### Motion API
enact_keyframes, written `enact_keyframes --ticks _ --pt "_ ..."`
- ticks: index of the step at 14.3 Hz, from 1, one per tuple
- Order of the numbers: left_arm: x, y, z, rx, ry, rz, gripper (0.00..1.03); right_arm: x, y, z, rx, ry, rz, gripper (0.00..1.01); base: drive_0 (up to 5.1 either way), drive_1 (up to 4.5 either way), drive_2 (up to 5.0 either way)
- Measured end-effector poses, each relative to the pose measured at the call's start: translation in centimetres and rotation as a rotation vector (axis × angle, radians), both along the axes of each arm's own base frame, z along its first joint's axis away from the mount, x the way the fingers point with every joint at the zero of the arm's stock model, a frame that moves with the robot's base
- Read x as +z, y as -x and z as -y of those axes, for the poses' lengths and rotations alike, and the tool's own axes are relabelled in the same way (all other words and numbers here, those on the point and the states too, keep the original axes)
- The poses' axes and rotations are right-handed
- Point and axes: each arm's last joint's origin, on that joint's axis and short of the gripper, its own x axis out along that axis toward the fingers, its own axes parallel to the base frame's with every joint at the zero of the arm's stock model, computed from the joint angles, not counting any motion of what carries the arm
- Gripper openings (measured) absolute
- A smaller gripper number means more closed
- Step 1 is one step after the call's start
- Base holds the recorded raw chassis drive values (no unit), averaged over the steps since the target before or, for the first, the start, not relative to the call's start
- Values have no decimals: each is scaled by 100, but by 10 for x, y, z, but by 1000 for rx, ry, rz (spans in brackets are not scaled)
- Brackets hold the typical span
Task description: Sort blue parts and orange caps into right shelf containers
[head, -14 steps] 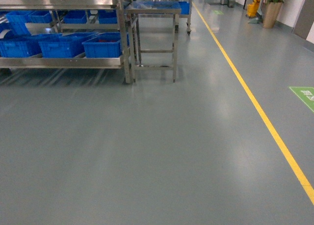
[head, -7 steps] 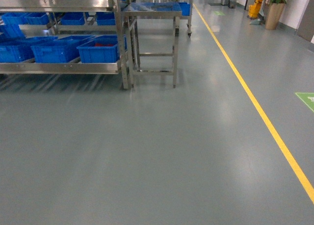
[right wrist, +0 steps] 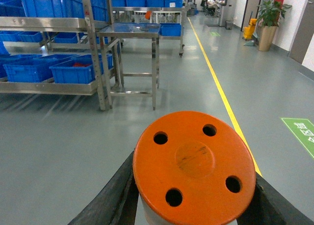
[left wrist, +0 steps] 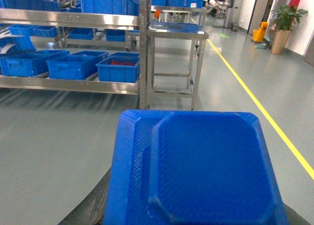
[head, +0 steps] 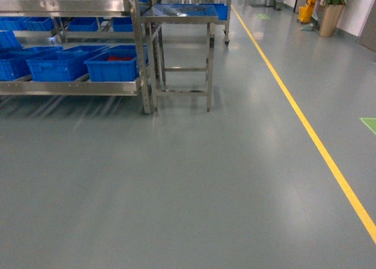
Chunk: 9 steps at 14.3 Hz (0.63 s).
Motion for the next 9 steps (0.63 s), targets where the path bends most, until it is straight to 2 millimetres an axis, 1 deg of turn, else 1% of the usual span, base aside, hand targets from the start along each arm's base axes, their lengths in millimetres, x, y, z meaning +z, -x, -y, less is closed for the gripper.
enact_keyframes --ticks 9 --pt "0 0 0 0 0 0 42 0 0 0 0 0 0 45 -3 412 -417"
